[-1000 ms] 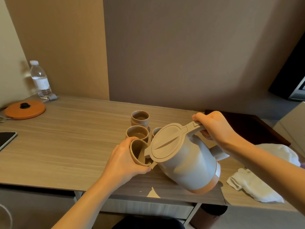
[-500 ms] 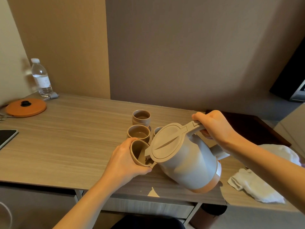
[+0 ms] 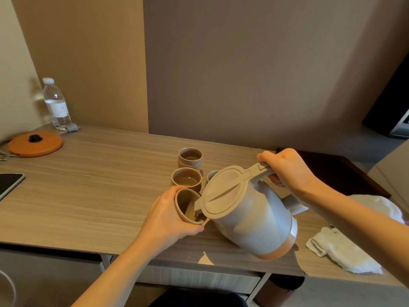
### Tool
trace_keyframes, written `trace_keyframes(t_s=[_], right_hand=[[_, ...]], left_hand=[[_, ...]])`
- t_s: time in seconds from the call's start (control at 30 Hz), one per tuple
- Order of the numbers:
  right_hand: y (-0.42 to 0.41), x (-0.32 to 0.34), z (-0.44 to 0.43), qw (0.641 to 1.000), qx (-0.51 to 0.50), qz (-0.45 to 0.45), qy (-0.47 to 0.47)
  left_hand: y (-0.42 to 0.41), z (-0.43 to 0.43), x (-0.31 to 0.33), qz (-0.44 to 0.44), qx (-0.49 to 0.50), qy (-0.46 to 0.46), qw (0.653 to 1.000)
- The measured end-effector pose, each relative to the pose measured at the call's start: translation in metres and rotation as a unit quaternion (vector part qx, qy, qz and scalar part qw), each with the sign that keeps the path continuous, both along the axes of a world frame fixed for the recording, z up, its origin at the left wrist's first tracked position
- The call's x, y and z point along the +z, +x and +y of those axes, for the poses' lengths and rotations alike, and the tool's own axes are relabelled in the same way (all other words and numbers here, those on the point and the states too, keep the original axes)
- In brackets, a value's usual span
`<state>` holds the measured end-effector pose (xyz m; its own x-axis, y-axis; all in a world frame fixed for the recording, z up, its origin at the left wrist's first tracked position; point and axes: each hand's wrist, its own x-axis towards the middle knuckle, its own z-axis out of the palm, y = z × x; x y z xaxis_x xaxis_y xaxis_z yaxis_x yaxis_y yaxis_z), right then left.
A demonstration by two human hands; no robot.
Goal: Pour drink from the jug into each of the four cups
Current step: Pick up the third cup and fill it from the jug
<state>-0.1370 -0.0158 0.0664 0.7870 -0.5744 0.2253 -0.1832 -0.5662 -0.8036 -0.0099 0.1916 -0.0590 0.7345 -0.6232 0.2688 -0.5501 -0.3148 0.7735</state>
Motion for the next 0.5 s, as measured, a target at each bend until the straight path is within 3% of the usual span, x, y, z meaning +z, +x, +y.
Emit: trace_keyframes(t_s=[0.5], right_hand=[[0.0021,-0.0001,0.0008,1.000,0.002,0.006,-0.007]], left_hand=[[-0.0021,0.0024,-0.0020,0.006,-0.005,-0.007,1.000]])
